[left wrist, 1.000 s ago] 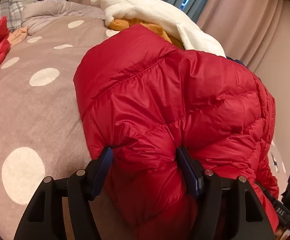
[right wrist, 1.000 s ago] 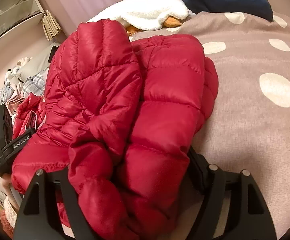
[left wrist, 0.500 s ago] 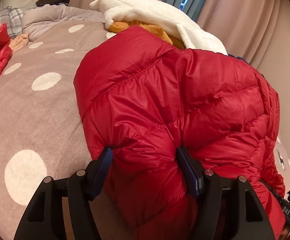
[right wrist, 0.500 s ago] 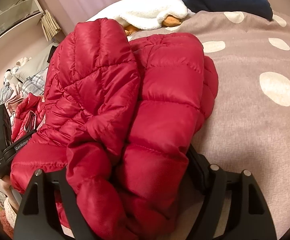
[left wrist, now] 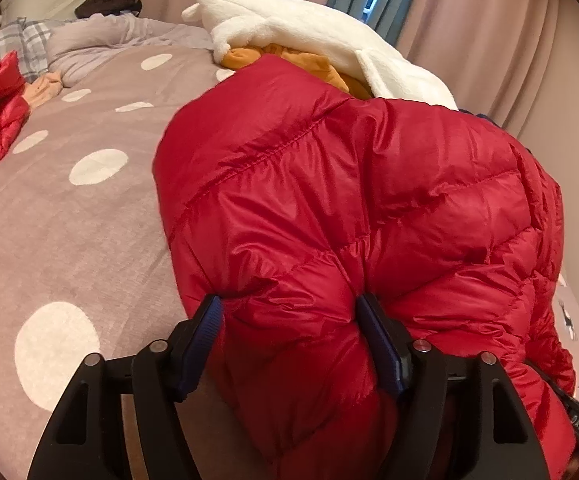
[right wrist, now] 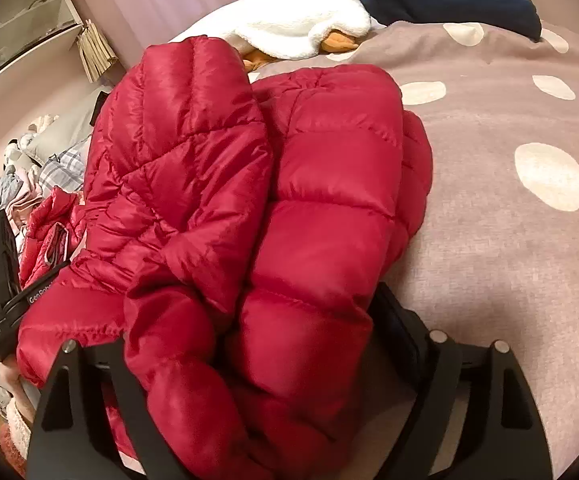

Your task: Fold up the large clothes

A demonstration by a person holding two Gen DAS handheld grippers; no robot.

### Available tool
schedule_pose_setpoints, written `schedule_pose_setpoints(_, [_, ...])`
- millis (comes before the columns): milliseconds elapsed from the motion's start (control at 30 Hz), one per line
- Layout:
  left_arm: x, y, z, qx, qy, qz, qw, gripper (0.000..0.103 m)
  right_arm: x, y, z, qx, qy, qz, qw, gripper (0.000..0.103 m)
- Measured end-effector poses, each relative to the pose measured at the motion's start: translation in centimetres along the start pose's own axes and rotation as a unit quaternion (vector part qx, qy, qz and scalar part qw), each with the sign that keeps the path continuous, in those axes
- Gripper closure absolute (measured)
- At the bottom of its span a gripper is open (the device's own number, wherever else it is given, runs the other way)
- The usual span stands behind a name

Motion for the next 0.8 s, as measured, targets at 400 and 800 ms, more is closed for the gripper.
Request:
schedule_pose_setpoints(400, [8.3, -5.0, -2.8, 0.017, -0.035, 0.087, 0.9954, 0.037, 5.9, -3.1, -1.8, 0.012, 0.072, 0.03, 0.997, 0.011])
schedule_pose_setpoints(800, [1.8, -7.2, 0.2, 0.008, 0.008, -0.02, 0.9997, 0.079, 2.6, -11.2, -9.0, 0.031, -0.034, 0.026, 0.999, 0.086])
Point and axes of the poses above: each gripper's, at about its wrist camera, not at the fingertips, and x roughly against the way its jaws point, z to its right, y to its underside, the point moved 10 cm from there along -x, roughly the way its jaws point, and after that the axes turned 9 degrees about -y, right-handed, at the moved point
